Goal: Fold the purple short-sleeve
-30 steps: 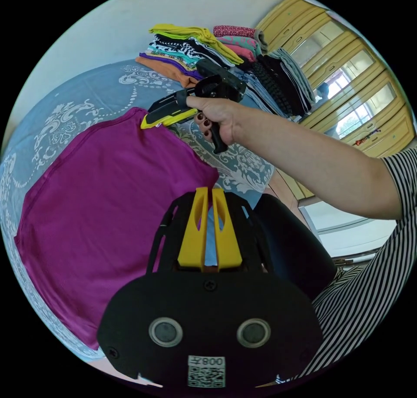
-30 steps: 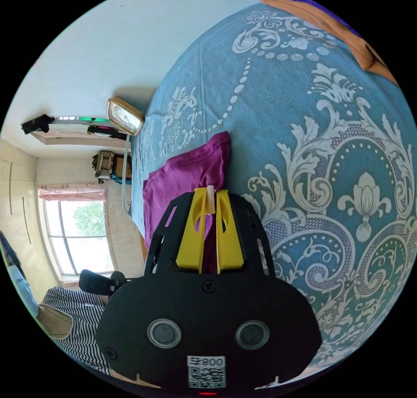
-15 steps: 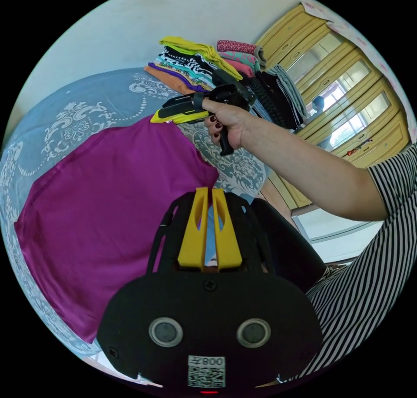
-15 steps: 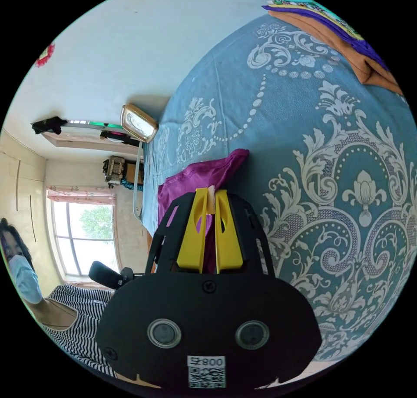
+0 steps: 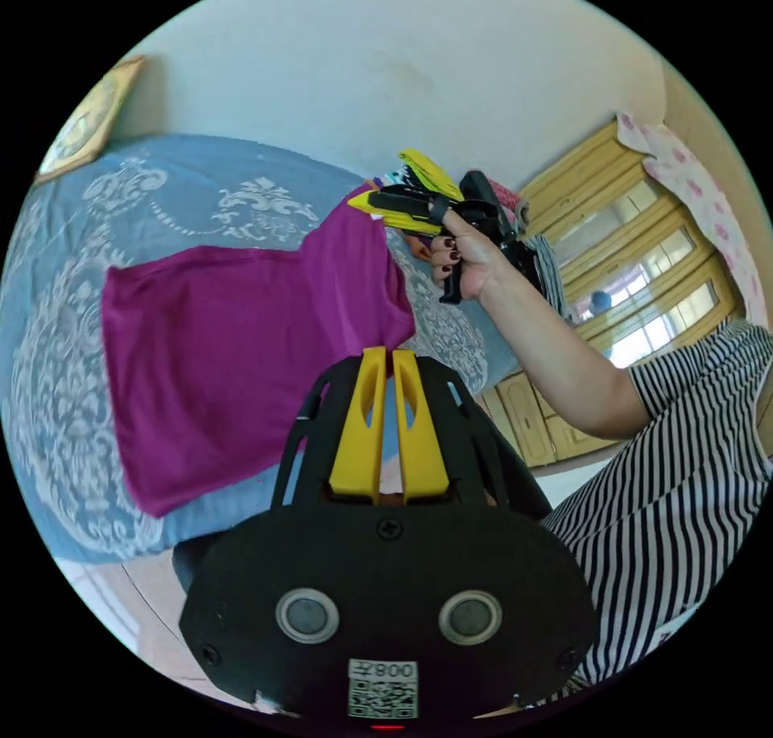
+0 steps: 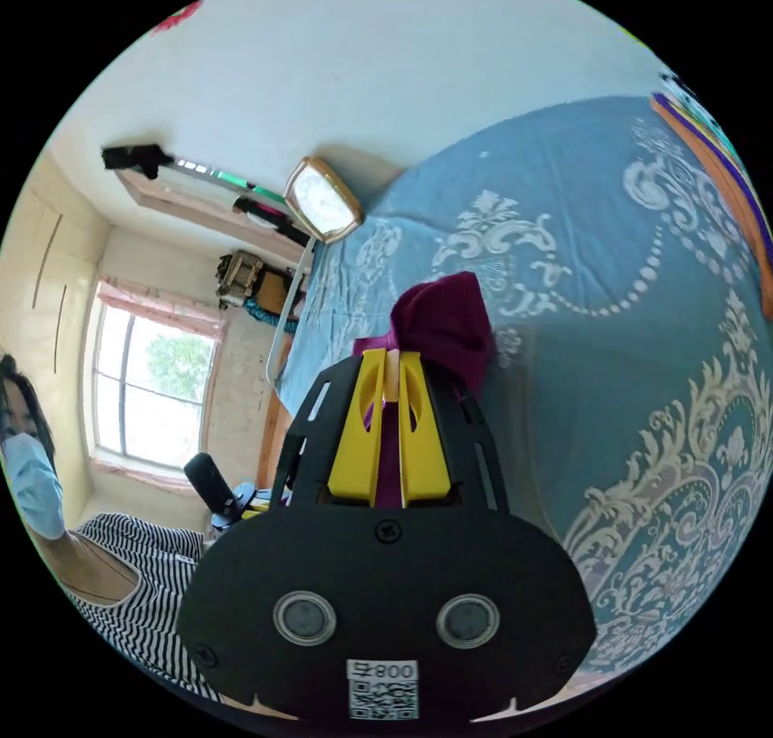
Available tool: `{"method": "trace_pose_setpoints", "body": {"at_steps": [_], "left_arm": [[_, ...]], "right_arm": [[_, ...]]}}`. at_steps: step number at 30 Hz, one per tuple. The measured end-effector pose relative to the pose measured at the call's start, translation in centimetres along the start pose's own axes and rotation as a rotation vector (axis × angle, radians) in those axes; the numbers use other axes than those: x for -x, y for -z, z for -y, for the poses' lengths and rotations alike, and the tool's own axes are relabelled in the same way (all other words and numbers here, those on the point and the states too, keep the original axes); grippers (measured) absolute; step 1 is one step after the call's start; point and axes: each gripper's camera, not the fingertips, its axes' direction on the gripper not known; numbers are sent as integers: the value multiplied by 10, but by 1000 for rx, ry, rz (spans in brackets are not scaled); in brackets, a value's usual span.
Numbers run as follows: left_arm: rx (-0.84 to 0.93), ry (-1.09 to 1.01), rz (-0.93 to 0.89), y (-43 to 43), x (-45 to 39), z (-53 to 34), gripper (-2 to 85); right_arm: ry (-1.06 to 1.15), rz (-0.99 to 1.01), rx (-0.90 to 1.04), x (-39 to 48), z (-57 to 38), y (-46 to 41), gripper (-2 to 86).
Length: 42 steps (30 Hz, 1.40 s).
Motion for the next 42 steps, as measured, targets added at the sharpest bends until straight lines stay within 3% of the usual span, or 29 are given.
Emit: {"method": "trace_pose_setpoints", "body": {"at_steps": [13,20,34,42], "left_arm": [[-158,531,28,7,191,-171,14],[-202,686,-36,-19,257,-225,13],[-238,727,-49,-45,300,-262,10],[-181,513,139,-46,277,-229,3]], "right_arm": [[190,-160,386,212,164,-187,21],[258,-275,477,290,226,-225,26],[480,-497,536,454,320,-215,56],[564,-556,407,510,357,-159,21]]}}
